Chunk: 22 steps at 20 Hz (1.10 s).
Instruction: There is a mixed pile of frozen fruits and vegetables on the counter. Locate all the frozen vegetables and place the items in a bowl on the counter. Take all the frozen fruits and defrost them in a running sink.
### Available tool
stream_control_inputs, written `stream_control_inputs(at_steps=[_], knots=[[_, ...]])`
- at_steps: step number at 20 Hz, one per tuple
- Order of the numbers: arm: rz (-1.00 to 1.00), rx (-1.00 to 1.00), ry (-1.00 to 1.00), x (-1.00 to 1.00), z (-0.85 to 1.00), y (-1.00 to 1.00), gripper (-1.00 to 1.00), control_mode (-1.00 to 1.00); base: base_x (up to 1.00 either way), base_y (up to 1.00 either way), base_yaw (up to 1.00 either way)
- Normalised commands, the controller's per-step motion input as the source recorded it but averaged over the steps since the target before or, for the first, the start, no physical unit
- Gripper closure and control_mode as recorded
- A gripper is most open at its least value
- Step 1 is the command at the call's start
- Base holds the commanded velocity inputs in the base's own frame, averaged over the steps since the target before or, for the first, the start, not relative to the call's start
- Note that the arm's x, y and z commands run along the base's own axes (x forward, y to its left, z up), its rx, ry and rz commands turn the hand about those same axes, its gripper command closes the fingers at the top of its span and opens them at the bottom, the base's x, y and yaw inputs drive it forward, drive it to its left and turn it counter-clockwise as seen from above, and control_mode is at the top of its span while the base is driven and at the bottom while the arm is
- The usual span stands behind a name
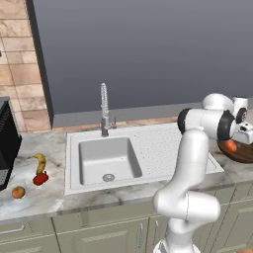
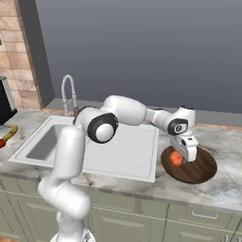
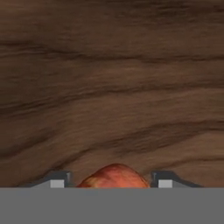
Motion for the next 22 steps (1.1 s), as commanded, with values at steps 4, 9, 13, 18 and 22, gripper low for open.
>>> stream_control_inputs(at_steps=[4, 9, 13, 18, 22], knots=[[-0.01, 0.02, -0.09, -0.14, 0.32, -0.18, -1.00, -1.00, 0.00, 0.00, 0.00], [-0.01, 0.00, -0.08, -0.18, 0.37, -0.15, -1.00, -1.00, 0.00, 0.00, 0.00], [0.00, 0.00, -0.12, -0.03, 0.53, 0.12, -1.00, -1.00, 0.00, 0.00, 0.00], [0.00, 0.00, -0.11, 0.00, 0.51, 0.47, -1.00, -1.00, 0.00, 0.00, 0.00], [0.00, 0.00, -0.05, 0.00, 0.35, 0.72, -1.00, -1.00, 0.00, 0.00, 0.00]])
